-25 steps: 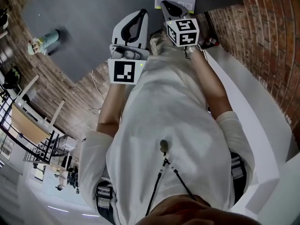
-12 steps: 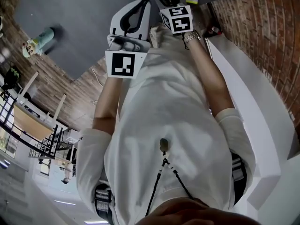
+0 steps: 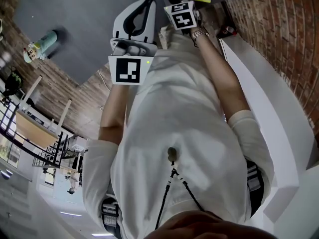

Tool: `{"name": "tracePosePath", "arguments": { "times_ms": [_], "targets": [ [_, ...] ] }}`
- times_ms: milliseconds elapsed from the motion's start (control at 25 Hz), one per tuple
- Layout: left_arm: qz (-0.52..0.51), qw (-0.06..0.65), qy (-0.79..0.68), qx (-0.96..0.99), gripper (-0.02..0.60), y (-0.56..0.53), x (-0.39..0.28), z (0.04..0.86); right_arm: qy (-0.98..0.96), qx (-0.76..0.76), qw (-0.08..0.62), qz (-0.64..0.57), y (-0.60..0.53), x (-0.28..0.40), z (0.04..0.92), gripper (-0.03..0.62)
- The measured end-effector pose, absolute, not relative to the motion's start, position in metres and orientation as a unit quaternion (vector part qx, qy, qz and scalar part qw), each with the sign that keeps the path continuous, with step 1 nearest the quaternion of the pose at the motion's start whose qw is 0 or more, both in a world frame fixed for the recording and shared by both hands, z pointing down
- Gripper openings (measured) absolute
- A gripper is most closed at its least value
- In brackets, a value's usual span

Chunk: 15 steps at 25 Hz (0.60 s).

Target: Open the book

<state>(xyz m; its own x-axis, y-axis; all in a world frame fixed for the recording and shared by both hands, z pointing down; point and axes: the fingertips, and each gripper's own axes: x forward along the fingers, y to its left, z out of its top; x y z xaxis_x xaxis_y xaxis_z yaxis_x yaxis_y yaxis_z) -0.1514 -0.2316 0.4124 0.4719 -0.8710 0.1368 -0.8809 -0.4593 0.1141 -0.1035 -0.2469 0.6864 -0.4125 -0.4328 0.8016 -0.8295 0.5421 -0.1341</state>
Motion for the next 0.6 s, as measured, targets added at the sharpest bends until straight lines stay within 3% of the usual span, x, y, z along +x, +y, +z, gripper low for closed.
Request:
{"name": "tracePosePath", "arguments": {
  "times_ms": [600],
  "targets": [
    [0.035,0.085,-0.521,0.849,0.021,-0.227,-0.14,0.412,-0.795,0.414,0.342,0.282,-0.251,-0.093,0.688,0.067]
  ]
}}
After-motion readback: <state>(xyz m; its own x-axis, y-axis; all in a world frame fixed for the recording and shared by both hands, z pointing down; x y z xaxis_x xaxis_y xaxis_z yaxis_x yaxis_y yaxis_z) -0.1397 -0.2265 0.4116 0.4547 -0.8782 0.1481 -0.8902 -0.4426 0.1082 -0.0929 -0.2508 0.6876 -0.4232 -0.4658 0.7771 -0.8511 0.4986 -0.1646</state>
